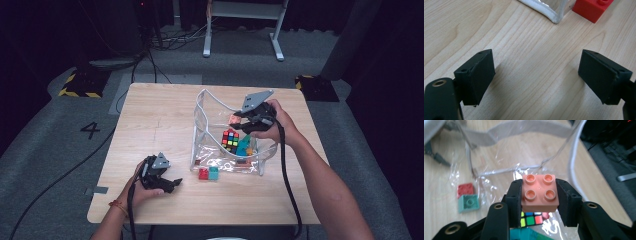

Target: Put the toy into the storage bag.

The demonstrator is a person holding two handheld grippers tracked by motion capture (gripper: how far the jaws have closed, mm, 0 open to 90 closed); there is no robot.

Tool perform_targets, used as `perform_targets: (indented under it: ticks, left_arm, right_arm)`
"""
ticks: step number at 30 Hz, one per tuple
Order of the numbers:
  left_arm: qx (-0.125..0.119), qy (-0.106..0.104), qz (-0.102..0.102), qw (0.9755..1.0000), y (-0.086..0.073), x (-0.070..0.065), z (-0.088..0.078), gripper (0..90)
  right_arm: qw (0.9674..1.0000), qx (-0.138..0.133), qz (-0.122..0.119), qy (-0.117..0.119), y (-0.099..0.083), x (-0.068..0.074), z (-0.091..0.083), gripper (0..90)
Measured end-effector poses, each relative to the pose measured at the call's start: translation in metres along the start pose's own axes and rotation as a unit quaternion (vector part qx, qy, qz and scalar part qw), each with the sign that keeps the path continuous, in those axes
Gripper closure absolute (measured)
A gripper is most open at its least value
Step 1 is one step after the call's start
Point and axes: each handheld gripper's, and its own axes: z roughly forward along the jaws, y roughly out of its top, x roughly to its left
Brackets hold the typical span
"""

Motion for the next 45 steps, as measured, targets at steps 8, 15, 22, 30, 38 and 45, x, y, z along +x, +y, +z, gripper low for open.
perform_targets:
  ticks: [8,15,22,30,38,45]
  left_arm:
    - [0.0,0.0,0.0,1.0,0.0,0.0,0.0,13.9]
    - [-0.001,0.0,0.0,1.0,0.0,0.0,0.0,13.9]
    - [0.0,0.0,0.0,1.0,0.0,0.0,0.0,13.9]
    - [-0.001,0.0,0.0,1.0,0.0,0.0,0.0,13.9]
    - [-0.001,0.001,0.002,1.0,0.0,0.0,0.0,13.9]
    - [-0.001,0.001,0.002,1.0,0.0,0.0,0.0,13.9]
  right_arm:
    - [0.9958,0.09,-0.004,0.013,-0.003,-0.005,0.021,59.4]
    - [0.9905,0.137,-0.008,0.011,-0.013,-0.005,0.021,59.4]
    - [0.9843,0.176,-0.011,0.004,-0.027,-0.009,0.008,59.4]
    - [0.981,0.194,0.012,-0.003,-0.05,-0.019,-0.006,59.4]
    - [0.9815,0.189,0.022,-0.015,-0.051,-0.021,-0.008,56.6]
    - [0.9897,0.137,0.039,-0.013,-0.053,-0.02,-0.017,53.4]
